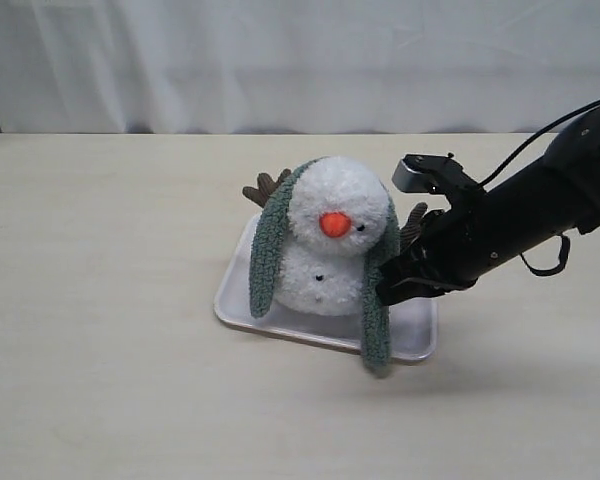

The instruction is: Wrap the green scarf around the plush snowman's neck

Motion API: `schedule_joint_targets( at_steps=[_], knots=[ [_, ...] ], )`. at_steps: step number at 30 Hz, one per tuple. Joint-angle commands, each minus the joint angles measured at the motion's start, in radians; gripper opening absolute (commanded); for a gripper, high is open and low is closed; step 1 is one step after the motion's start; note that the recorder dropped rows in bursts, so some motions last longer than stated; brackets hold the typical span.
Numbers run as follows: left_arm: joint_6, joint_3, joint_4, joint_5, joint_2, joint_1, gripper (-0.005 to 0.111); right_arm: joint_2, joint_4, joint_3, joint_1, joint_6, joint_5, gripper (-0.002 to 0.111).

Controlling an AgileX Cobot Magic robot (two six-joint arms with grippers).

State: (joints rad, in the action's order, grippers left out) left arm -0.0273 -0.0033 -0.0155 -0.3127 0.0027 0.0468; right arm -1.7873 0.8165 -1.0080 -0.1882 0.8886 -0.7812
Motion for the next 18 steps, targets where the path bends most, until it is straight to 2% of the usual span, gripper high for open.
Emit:
schedule_joint_targets(
  at_steps=[1,6,8,15,18],
  knots=[
    [0.002,0.003,0.001,0.008,-0.003,0.001,0.000,-0.001,-0.005,0.003,0.000,0.012,0.021,0.004],
    [0.002,0.003,0.001,0.008,-0.003,0.001,0.000,-0.001,-0.005,-0.001,0.000,0.016,0.021,0.004],
    [0.002,0.003,0.001,0.008,-0.003,0.001,0.000,-0.001,-0.005,-0.003,0.000,0.016,0.021,0.008],
    [0.002,0.003,0.001,0.008,-0.003,0.001,0.000,0.048,-0.007,-0.003,0.000,-0.012,-0.003,0.043],
    [0.002,0.003,0.001,0.008,-0.003,0.001,0.000,0.090,-0.036,-0.003,0.000,-0.058,-0.033,0.050]
  ],
)
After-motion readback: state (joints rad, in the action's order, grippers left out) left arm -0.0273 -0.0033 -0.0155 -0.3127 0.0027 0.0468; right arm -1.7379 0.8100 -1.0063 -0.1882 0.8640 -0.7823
